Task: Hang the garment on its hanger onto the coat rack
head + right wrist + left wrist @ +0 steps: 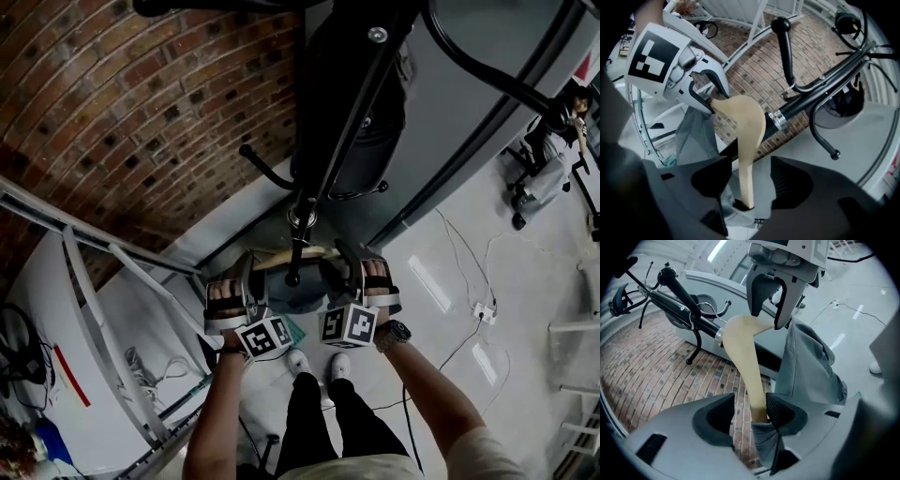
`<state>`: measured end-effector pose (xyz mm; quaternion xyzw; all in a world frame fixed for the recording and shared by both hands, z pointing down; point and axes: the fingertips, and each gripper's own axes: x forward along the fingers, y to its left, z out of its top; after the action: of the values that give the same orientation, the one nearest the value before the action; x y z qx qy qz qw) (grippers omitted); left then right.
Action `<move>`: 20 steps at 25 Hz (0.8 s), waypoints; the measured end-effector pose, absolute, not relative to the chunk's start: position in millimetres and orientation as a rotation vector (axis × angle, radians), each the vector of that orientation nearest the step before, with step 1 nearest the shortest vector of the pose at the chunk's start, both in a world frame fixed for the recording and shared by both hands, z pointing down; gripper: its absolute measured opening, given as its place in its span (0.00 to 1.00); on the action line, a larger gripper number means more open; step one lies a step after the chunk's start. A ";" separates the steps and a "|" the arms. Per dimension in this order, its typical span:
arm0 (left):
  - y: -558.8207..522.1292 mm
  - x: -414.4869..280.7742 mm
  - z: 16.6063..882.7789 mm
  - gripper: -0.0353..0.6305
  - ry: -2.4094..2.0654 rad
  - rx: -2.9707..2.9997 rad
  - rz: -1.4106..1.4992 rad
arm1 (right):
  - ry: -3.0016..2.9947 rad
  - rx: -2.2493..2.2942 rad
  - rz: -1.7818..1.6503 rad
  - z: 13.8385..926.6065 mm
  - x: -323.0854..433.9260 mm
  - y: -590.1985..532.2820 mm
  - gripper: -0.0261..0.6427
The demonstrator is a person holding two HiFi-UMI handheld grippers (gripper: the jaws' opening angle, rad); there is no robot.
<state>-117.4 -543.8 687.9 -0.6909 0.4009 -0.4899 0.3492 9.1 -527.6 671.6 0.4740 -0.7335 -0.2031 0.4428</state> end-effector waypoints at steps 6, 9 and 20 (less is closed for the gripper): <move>-515.7 -116.2 672.5 0.38 1.054 -1.780 -1.321 | -1.897 1.215 -0.508 647.8 8.3 -500.9 0.41; -499.3 -116.9 661.9 0.38 1.081 -1.753 -1.320 | -1.960 1.244 -0.479 632.4 2.6 -486.4 0.41; -424.1 -107.2 591.0 0.06 1.364 -1.912 -1.176 | -2.282 1.469 -0.107 560.8 24.7 -428.7 0.07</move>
<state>-107.2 -424.1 591.0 -0.7038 0.5024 -0.4329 0.2547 24.7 -428.7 560.8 0.5288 -0.8211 -0.0386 0.2112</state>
